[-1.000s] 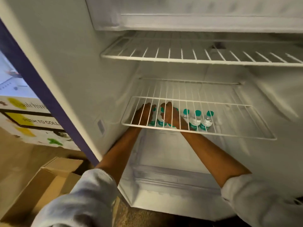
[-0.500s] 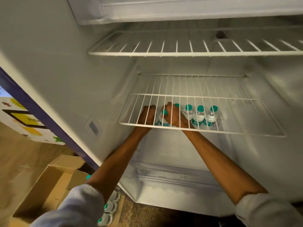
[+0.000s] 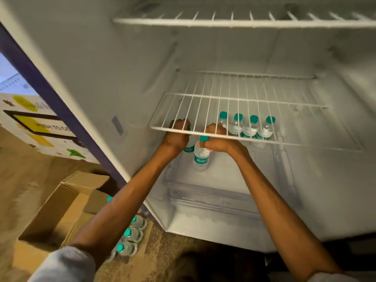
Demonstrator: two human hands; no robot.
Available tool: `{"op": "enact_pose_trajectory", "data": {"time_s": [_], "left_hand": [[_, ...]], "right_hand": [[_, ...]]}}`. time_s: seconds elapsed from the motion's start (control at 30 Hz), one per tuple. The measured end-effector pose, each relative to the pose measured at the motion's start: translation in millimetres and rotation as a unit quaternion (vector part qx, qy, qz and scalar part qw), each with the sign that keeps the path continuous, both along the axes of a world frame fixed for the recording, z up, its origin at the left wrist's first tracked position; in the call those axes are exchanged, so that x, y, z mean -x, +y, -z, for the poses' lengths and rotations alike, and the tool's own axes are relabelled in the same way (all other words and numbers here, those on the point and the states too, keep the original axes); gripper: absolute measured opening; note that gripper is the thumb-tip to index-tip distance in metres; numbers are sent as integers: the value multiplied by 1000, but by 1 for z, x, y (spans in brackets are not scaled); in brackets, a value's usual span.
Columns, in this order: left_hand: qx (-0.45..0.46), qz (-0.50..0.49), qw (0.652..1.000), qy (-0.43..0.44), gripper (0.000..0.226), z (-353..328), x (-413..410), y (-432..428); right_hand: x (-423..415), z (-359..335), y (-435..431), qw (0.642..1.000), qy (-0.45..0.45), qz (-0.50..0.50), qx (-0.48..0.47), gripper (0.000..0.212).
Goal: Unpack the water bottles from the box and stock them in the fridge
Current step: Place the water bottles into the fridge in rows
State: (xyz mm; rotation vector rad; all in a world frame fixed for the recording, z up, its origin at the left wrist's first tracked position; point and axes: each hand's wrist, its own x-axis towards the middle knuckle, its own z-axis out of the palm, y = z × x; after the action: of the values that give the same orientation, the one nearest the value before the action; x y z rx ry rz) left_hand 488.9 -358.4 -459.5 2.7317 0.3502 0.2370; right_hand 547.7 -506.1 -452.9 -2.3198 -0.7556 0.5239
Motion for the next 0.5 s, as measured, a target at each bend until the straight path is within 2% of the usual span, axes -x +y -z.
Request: {"op": "enact_pose_trajectory", "data": {"time_s": [0.13,0.23,0.33,0.5], "left_hand": [[-12,29,999,-13,16,15,13,-3],[-87,34,996,-6,27,27,21,3],[-126,45,991,6,25,36,27,8],[-140,46,989,-1,19,50,38,11]], "right_hand": [[17,20,-4,999,-44,-11,-22,32],[23,32,-1,995,-92,-24,-26,34],[26,44,2,992,-118,-12,-44,33],[40,55,3,984,-154,25,-80,34]]}}
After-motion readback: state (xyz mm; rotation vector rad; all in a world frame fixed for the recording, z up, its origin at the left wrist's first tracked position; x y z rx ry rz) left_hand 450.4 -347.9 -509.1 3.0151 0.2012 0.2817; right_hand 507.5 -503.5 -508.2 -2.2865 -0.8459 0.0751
